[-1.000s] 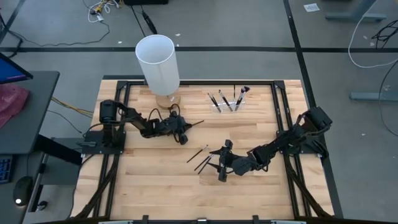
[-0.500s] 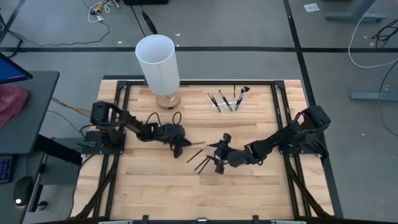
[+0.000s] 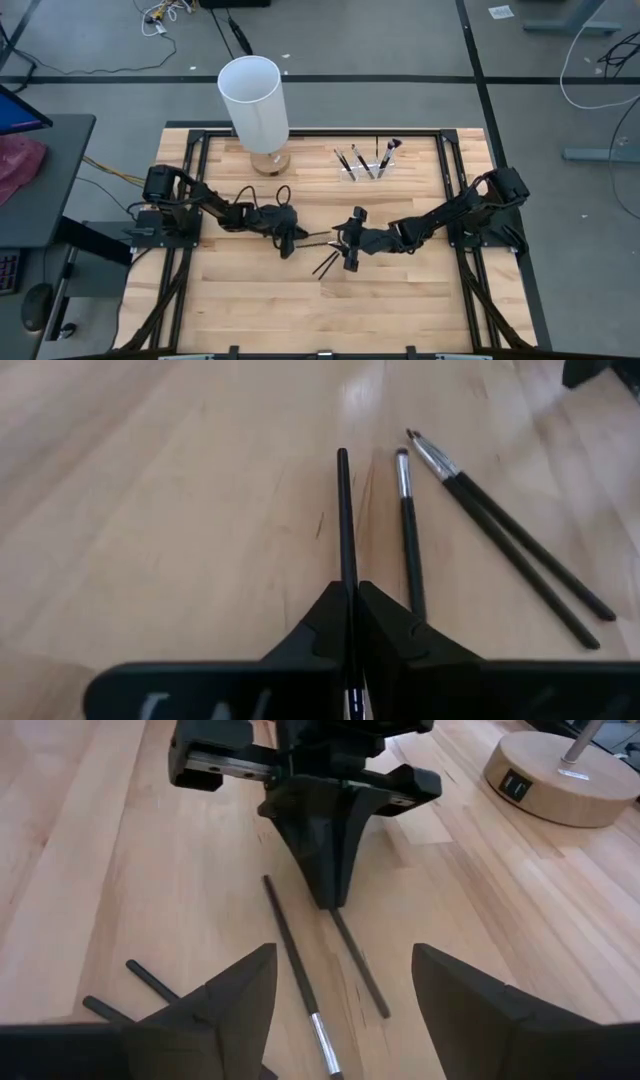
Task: Sort items
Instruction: Put the eyeshadow brush into the transparent organizer
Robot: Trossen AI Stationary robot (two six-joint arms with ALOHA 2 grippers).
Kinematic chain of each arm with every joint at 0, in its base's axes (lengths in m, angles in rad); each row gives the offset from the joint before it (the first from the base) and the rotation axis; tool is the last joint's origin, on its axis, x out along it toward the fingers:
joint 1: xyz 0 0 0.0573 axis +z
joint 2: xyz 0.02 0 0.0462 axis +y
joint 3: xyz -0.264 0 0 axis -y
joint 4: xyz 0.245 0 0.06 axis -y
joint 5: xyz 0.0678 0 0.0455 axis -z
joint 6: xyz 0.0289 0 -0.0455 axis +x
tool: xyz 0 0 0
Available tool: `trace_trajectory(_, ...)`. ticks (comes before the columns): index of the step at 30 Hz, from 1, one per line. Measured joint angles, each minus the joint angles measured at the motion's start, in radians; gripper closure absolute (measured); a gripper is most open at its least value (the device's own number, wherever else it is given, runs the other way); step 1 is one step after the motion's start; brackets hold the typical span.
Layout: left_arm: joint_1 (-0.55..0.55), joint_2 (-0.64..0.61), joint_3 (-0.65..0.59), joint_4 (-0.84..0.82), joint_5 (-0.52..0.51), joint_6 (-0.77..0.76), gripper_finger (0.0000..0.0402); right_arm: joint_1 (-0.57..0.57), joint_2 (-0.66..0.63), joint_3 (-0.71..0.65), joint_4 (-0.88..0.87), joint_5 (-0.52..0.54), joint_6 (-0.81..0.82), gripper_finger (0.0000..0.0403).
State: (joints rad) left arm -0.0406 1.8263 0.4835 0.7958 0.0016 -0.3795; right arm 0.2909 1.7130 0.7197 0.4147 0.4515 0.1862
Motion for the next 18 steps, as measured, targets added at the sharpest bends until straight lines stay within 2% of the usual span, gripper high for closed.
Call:
trace_trajectory(5, 0.003, -0.001, 0.001, 0.05, 0.002, -0.004, 0.039, -0.002, 0.0, 0.0, -0.016, 0.0, 0.0, 0.0168)
trace_trajectory(9, 0.003, -0.002, 0.002, 0.094, 0.049, -0.042, 0.0387, -0.012, 0.005, 0.0, -0.023, 0.0, -0.019, 0.0168)
trace_trajectory(18, 0.003, -0.002, 0.029, 0.092, 0.158, -0.087, 0.0386, -0.017, 0.131, -0.001, 0.087, -0.027, -0.097, 0.0168)
